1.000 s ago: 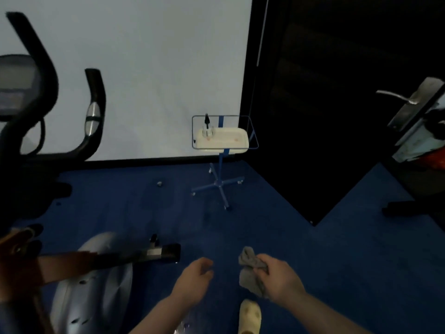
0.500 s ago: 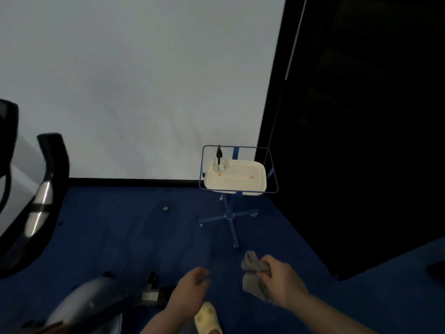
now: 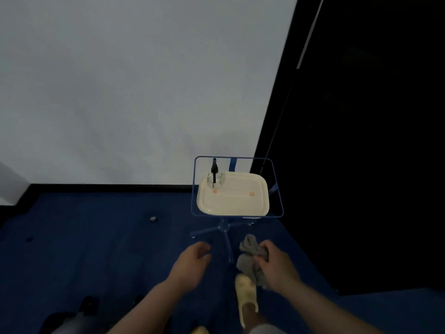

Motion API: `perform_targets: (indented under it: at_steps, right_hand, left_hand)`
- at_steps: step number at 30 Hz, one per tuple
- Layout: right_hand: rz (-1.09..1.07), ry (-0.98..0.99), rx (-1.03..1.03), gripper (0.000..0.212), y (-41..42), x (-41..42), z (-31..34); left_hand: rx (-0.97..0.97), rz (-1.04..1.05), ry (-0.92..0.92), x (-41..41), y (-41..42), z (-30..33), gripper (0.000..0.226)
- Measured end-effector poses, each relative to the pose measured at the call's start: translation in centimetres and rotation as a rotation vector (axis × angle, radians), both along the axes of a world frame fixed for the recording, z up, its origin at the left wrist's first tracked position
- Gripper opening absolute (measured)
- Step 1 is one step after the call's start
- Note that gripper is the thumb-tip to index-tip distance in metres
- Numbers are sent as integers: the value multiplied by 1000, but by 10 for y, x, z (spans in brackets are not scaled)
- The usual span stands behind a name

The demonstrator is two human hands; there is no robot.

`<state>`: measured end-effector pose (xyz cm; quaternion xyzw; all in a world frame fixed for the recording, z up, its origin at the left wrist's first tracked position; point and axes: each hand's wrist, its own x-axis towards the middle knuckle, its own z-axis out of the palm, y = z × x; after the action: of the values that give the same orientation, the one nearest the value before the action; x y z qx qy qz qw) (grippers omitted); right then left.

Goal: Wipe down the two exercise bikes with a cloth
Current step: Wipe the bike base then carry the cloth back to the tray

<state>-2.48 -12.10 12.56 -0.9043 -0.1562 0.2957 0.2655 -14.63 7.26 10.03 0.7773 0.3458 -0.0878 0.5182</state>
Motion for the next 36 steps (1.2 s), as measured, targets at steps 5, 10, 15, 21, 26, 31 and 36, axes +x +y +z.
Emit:
perform_targets:
  at_steps: [5, 10, 15, 21, 26, 31, 36]
  right_hand:
    - [-55, 37, 58, 3, 32, 62, -22]
    - [-99, 97, 89, 2, 60, 130, -47]
    - [-77, 101, 50, 5, 98, 196, -75]
    - [-41, 104, -46, 12, 138, 245, -120]
    - [-14, 198, -107, 20, 153, 252, -151]
    - [51, 239, -182, 30, 149, 250, -156]
    - [2, 178, -126, 34, 133, 234, -131]
  left_hand:
    - [3, 98, 20, 35, 22, -3, 30]
    - [-2, 180, 91, 64, 34, -14, 25]
    - [-1, 238, 119, 113, 46, -27, 27]
    - [-21, 301, 140, 154, 56, -40, 29]
    - [-36, 356, 162, 156, 56, -48, 27]
    - [-44, 390, 166, 137, 53, -50, 22]
    - [-23, 392, 140, 116, 42, -37, 20]
